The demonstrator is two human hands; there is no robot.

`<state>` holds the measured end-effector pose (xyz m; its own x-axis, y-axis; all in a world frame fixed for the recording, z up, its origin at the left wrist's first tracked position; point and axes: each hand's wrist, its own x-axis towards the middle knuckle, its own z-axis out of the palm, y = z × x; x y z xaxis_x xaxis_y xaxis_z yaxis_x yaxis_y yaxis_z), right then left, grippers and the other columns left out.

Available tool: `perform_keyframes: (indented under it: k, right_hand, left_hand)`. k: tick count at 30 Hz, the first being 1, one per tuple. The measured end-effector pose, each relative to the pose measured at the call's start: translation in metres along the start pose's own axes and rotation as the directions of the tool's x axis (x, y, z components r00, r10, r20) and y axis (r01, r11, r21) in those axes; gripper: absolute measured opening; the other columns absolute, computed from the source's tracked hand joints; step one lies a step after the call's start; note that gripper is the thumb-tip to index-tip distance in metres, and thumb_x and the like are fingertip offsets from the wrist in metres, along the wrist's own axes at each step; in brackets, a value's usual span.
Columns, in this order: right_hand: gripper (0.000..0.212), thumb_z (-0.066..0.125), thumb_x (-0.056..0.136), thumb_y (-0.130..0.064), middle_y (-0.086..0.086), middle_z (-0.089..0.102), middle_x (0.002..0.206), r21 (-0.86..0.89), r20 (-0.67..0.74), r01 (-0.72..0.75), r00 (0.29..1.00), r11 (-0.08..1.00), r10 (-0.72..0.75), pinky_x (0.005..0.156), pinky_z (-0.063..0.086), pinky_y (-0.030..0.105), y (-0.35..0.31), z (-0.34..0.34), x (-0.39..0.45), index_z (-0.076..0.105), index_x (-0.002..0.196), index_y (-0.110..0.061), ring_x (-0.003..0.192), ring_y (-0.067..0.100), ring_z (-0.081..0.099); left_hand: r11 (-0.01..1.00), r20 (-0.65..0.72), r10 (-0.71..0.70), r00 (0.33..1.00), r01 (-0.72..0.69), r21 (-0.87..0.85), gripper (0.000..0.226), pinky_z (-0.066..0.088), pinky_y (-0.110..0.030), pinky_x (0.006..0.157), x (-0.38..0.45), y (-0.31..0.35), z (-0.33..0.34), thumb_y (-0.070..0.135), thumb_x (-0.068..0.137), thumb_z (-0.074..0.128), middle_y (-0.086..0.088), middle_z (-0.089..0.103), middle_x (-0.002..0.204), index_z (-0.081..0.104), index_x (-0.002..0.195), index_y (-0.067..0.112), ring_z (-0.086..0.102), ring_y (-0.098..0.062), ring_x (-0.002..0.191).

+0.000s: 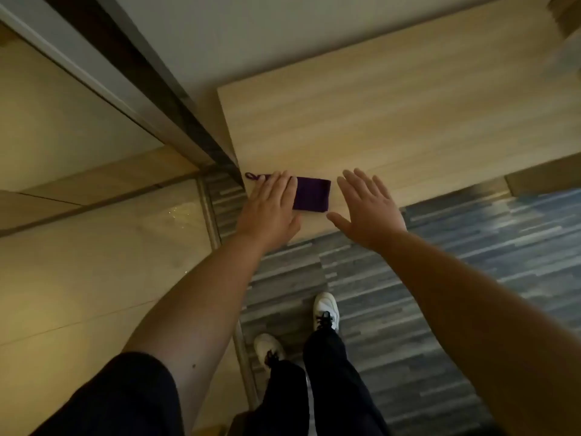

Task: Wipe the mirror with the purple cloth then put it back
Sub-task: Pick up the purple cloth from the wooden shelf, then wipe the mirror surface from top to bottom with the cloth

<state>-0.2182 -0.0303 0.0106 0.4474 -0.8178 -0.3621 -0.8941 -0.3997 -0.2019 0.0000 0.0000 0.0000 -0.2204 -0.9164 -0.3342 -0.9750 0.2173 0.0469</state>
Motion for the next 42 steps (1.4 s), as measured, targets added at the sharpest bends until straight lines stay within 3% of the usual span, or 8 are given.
perform_keyframes:
  k: [12, 18, 22, 25, 28, 31, 36, 42]
  right_hand:
    - [0.072, 0.029, 0.100, -0.057, 0.006, 0.016, 0.164, -0.035, -0.039, 0.031, 0.999, 0.999, -0.033, 0.123, 0.001, 0.039, 0.020, 0.047, 0.025, 0.019, 0.155, -0.013, 0.152, 0.020, 0.006]
    - [0.068, 0.032, 0.101, -0.054, 0.006, 0.020, 0.163, -0.020, -0.052, 0.033, 0.998, 0.999, -0.034, 0.122, 0.000, 0.039, 0.010, 0.058, 0.026, 0.021, 0.155, -0.013, 0.151, 0.020, 0.010]
    - [0.067, 0.031, 0.101, -0.054, 0.005, 0.020, 0.163, -0.006, -0.046, 0.034, 0.998, 0.999, -0.034, 0.121, -0.002, 0.037, 0.003, 0.065, 0.018, 0.021, 0.155, -0.014, 0.151, 0.020, 0.009]
    - [0.067, 0.031, 0.101, -0.054, 0.006, 0.018, 0.163, -0.019, -0.036, 0.049, 0.998, 0.999, -0.050, 0.121, -0.003, 0.038, -0.006, 0.064, 0.011, 0.022, 0.154, -0.014, 0.152, 0.020, 0.008]
    - [0.067, 0.030, 0.101, -0.054, 0.005, 0.016, 0.164, -0.036, -0.023, 0.067, 0.997, 0.997, -0.067, 0.120, -0.004, 0.039, -0.021, 0.055, 0.007, 0.022, 0.154, -0.015, 0.152, 0.020, 0.005]
    - [0.068, 0.027, 0.101, -0.055, 0.005, 0.013, 0.164, -0.056, -0.013, 0.097, 0.995, 0.994, -0.098, 0.121, -0.004, 0.039, -0.049, 0.035, 0.006, 0.018, 0.155, -0.015, 0.152, 0.020, 0.003]
    - [0.068, 0.025, 0.101, -0.056, 0.004, 0.010, 0.165, -0.070, -0.047, 0.203, 0.977, 0.977, -0.207, 0.121, -0.005, 0.040, -0.128, -0.028, 0.009, 0.015, 0.156, -0.018, 0.151, 0.019, -0.001]
    - [0.067, 0.028, 0.100, -0.056, 0.000, 0.008, 0.165, -0.115, -0.159, 0.356, 0.915, 0.928, -0.370, 0.119, -0.012, 0.035, -0.262, -0.132, 0.012, 0.015, 0.156, -0.021, 0.151, 0.015, -0.006]
  left_hand:
    - [0.990, 0.116, 0.113, 0.987, -0.121, 0.066, 0.086, -0.008, -0.044, 0.123, 0.058, -0.006, 0.048, 0.063, 0.099, 0.026, -0.010, -0.014, 0.165, -0.007, 0.157, 0.010, -0.015, -0.025, 0.151]
    - [0.986, -0.011, 0.124, 0.992, -0.122, 0.110, 0.080, 0.009, -0.044, 0.122, 0.053, -0.008, 0.066, 0.059, 0.099, 0.030, -0.010, 0.020, 0.160, 0.010, 0.157, 0.008, 0.018, -0.029, 0.146]
    - [0.978, -0.169, 0.141, 0.976, -0.111, 0.176, 0.068, 0.042, -0.042, 0.096, 0.040, -0.009, 0.079, 0.054, 0.094, 0.034, -0.011, 0.056, 0.127, 0.043, 0.142, 0.007, 0.053, -0.030, 0.110]
    - [0.975, -0.241, 0.164, 0.956, -0.120, 0.186, 0.054, 0.046, -0.036, 0.076, 0.026, -0.012, 0.084, 0.050, 0.088, 0.051, -0.008, 0.062, 0.100, 0.059, 0.121, 0.008, 0.058, -0.028, 0.085]
    - [0.979, -0.242, 0.155, 0.958, -0.116, 0.169, 0.051, 0.046, -0.035, 0.075, 0.001, -0.022, 0.079, 0.046, 0.084, 0.063, -0.009, 0.062, 0.099, 0.060, 0.119, 0.009, 0.059, -0.028, 0.085]
    - [0.990, -0.252, 0.082, 0.964, -0.050, 0.130, 0.056, 0.047, -0.037, 0.078, -0.037, -0.043, 0.062, 0.045, 0.083, 0.071, -0.010, 0.062, 0.104, 0.058, 0.123, 0.008, 0.059, -0.029, 0.090]
    - [0.993, -0.363, -0.037, 0.931, 0.075, 0.093, 0.055, 0.048, -0.042, 0.082, -0.102, -0.101, 0.001, 0.048, 0.090, 0.061, -0.013, 0.060, 0.106, 0.049, 0.125, 0.007, 0.058, -0.032, 0.092]
    - [0.950, -0.619, -0.160, 0.769, 0.291, 0.117, 0.052, 0.045, -0.043, 0.077, -0.181, -0.189, -0.111, 0.046, 0.091, 0.064, -0.012, 0.061, 0.101, 0.059, 0.122, 0.005, 0.058, -0.032, 0.088]
